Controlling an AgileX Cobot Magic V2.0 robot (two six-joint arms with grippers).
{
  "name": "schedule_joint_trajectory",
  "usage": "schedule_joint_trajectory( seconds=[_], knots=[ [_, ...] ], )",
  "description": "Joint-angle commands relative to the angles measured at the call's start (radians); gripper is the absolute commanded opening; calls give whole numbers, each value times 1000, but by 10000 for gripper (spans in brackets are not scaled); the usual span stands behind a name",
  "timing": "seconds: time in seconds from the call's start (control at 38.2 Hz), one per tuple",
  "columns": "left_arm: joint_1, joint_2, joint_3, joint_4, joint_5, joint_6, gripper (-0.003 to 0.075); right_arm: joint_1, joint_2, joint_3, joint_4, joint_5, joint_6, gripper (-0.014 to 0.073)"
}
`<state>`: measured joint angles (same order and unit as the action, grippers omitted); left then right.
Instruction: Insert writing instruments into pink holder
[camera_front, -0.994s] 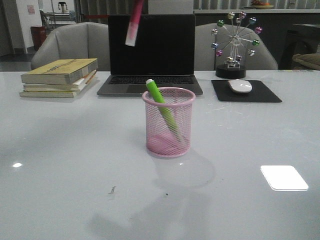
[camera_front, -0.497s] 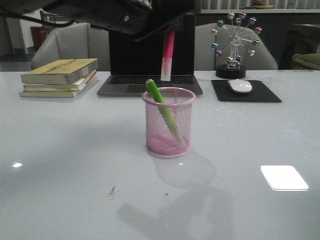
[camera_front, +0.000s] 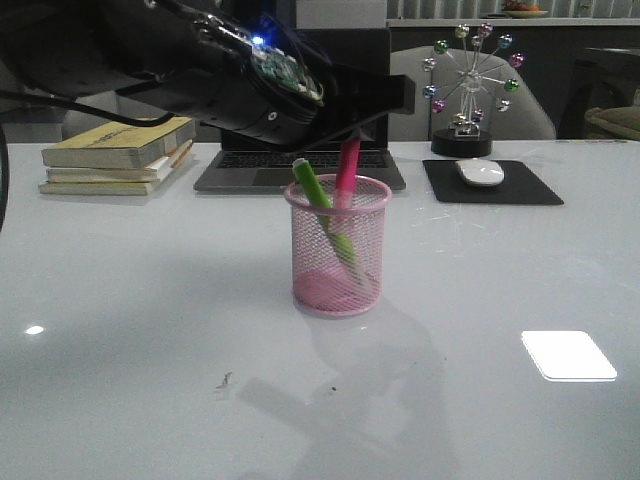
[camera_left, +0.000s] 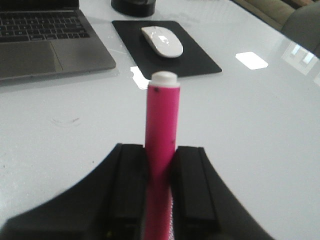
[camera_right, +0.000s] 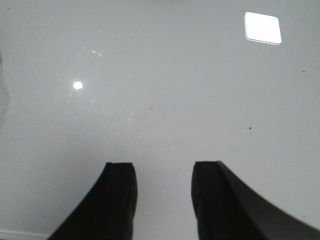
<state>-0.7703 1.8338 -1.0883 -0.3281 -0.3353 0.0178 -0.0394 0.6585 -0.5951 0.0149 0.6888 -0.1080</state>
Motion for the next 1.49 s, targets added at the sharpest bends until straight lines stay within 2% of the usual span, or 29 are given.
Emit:
schedule_joint_trajectory(
  seconds=[0.0, 0.05, 0.16, 0.31, 0.65, 0.89, 1.23, 1.33, 1.46],
  knots=[
    [1, -49, -25, -1, -28, -9, 254, -8, -3, -26, -15, -60, -7, 393],
    [8, -52, -25, -1, -28, -9, 319, -8, -3, -26, -15, -60, -7, 393],
    [21, -61, -27, 9, -51, -7, 376, -8, -3, -26, -15, -60, -7, 393],
    [48, -95, -27, 35, -104, -7, 375, -8, -3, -26, -21, -60, -7, 393],
    [175, -317, -27, 169, -76, -5, 374, -8, -3, -26, -30, -58, -7, 393],
    [356, -497, -27, 300, 141, -3, 372, -8, -3, -26, -32, -59, -7, 393],
    [633, -732, -10, 306, 474, -3, 372, -8, -3, -26, -32, -69, -7, 393],
    [696, -800, 39, 306, 540, -3, 372, -8, -3, -26, -32, -72, -7, 393],
    [735, -889, 141, 306, 551, -3, 372, -8, -3, -26, -32, -73, -7, 393]
  ],
)
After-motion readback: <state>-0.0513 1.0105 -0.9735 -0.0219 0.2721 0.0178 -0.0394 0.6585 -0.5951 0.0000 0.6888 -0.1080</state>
